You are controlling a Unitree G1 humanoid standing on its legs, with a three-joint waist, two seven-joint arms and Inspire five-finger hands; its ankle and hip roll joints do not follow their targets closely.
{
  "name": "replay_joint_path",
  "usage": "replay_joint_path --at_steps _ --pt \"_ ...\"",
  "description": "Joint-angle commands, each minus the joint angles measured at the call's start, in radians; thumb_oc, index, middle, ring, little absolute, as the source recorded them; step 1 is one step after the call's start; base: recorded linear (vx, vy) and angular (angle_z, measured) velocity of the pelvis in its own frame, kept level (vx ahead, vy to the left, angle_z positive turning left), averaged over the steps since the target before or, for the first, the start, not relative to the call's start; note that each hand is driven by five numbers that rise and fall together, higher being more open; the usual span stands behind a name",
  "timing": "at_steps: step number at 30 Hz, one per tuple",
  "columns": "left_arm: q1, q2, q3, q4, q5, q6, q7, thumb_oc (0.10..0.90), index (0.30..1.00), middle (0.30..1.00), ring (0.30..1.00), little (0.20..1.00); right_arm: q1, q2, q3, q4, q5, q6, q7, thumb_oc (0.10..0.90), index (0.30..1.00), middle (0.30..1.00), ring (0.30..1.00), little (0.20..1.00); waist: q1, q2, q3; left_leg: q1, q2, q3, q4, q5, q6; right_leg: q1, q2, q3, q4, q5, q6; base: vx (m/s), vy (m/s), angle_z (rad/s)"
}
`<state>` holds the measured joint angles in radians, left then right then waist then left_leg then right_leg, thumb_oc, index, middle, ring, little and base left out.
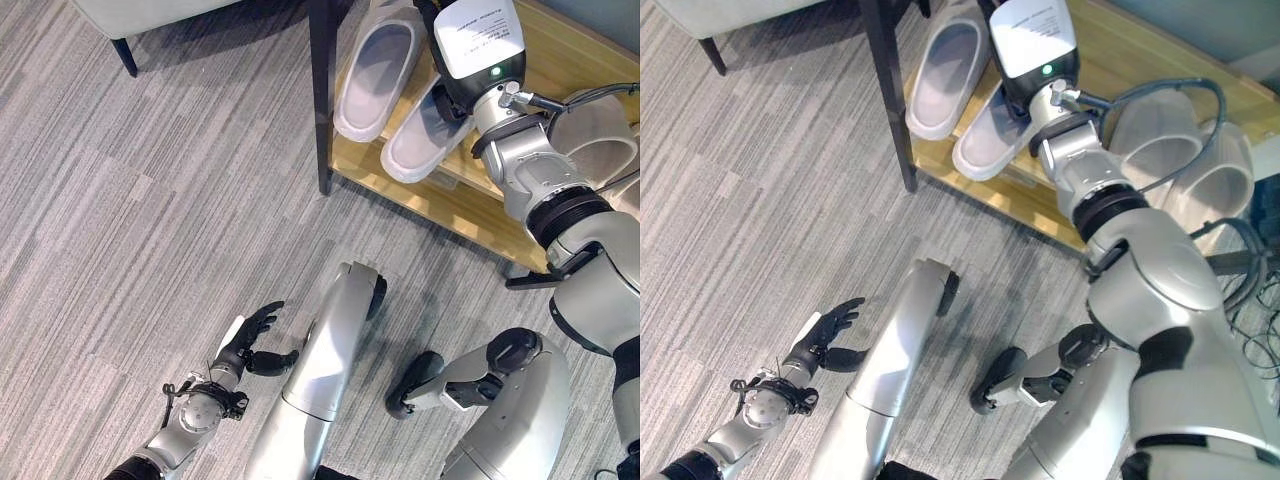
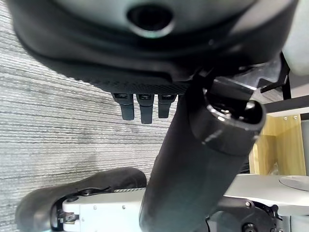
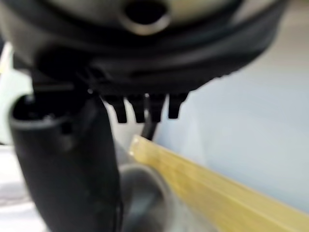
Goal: Arrange the slippers neatly on the shoe rack.
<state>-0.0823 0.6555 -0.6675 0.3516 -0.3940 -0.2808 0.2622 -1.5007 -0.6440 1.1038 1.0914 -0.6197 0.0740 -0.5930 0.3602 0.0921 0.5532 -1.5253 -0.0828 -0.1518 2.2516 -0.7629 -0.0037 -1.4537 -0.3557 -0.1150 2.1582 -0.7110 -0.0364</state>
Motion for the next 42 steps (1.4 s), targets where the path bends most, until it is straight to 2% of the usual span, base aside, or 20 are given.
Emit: replay_joint_path --at_steps 1,4,15,23,37,42 --pt "0.003 0.048 -0.056 -0.119 -0.009 -0.078 -0.018 0.800 0.900 0.900 0.900 0.900 -0.231 -0.023 0.069 0.036 -0.022 0.057 -0.086 0.800 0.900 0.900 0.900 0.900 0.052 0.052 -0.033 -0.045 -0.020 -0.087 -0.107 -0.033 -0.062 0.049 -0.039 0.018 0.039 0.013 0.012 0.00 0.009 0.05" --pt "0.002 0.050 -0.059 -0.123 -0.010 -0.078 -0.021 0.800 0.900 0.900 0.900 0.900 -0.242 -0.021 0.074 0.040 -0.024 0.059 -0.081 0.800 0.900 0.900 0.900 0.900 0.057 0.054 -0.033 -0.045 -0.021 -0.087 -0.108 -0.033 -0.063 0.052 -0.041 0.015 0.040 0.014 0.012 0.00 0.002 0.01" --pt "0.006 0.034 -0.050 -0.112 -0.024 -0.078 -0.017 0.800 0.900 0.900 0.900 0.900 -0.228 0.023 0.060 0.043 0.043 0.015 -0.053 0.800 0.900 0.900 0.900 0.900 0.030 0.026 -0.033 -0.045 0.001 -0.067 -0.102 -0.039 -0.068 0.023 -0.029 0.042 0.058 0.012 0.000 0.00 0.010 0.00" --pt "0.022 0.026 -0.038 -0.103 -0.021 -0.070 -0.006 0.800 0.900 0.900 0.900 0.900 -0.197 0.010 0.051 -0.049 0.046 0.007 -0.053 0.800 0.900 0.900 0.900 0.900 0.007 0.005 -0.033 -0.045 0.024 -0.049 -0.097 -0.045 -0.065 -0.012 -0.020 0.068 0.073 0.004 -0.006 -0.01 0.025 -0.05" --pt "0.047 0.013 -0.006 -0.092 -0.009 -0.064 0.009 0.800 0.900 0.900 0.900 0.900 -0.159 -0.034 -0.035 -0.318 0.051 -0.004 -0.076 0.800 0.900 0.900 0.900 0.900 -0.024 -0.021 -0.033 -0.045 0.047 -0.021 -0.084 -0.048 -0.050 -0.047 -0.003 0.101 0.078 0.007 -0.012 -0.01 0.013 -0.07" --pt "0.063 0.001 0.016 -0.097 -0.005 -0.059 0.020 0.800 0.900 0.900 0.900 0.900 -0.089 -0.071 -0.161 -0.516 0.111 -0.028 -0.102 0.800 0.900 0.900 0.900 0.900 -0.043 -0.035 -0.033 -0.045 0.057 -0.004 -0.082 -0.049 -0.042 -0.061 0.006 0.114 0.082 0.009 -0.015 -0.02 0.017 -0.06"
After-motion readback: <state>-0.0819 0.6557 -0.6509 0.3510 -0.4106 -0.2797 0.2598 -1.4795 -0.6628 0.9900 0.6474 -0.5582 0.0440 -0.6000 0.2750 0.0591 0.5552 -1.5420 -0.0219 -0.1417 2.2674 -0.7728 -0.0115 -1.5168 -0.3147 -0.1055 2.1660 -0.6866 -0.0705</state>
